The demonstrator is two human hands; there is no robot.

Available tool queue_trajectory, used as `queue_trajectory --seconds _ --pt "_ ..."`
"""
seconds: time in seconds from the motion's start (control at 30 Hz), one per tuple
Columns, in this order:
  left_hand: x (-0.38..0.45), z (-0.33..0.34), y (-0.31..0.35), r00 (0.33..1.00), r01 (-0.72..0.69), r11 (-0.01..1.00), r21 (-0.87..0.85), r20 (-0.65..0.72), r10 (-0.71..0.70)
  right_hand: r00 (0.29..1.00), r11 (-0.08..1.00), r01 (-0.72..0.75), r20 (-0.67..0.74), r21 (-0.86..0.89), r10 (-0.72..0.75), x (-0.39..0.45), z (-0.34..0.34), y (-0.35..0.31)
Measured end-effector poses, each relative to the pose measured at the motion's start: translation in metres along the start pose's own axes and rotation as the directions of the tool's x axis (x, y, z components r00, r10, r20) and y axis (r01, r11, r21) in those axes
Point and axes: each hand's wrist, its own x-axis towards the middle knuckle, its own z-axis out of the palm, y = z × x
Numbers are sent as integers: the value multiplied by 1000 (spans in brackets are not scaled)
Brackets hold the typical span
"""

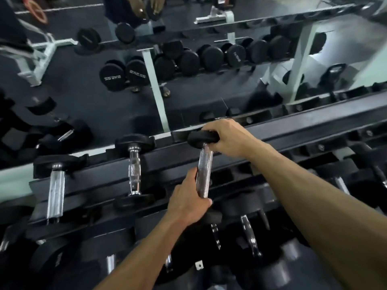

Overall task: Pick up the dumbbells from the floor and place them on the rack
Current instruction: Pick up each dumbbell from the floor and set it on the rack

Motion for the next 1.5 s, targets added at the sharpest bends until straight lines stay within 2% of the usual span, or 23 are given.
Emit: queue_trajectory --seconds 0.17,0.57,0.7,1.1,1.27,1.37,1.5 --pt "48 12 18 993 99 992 -81 -53 -104 997 999 38 73 14 -39 52 -8 26" --pt "106 24 13 977 182 979 -96 -93 -191 985 993 69 149 97 -84 110 17 66" --pt "108 26 9 977 184 976 -112 -86 -194 981 990 90 163 113 -108 113 21 71" --pt "106 23 7 988 149 985 -91 -21 -151 988 992 45 139 117 -62 102 23 71" --pt "100 24 11 992 110 994 -13 -57 -110 991 998 11 135 68 -21 88 20 70" --pt "92 17 14 991 64 993 102 -127 -51 993 1000 -20 115 19 18 78 13 68" --pt "75 4 20 987 -32 961 274 -145 74 992 994 -84 93 -63 90 59 -1 60"
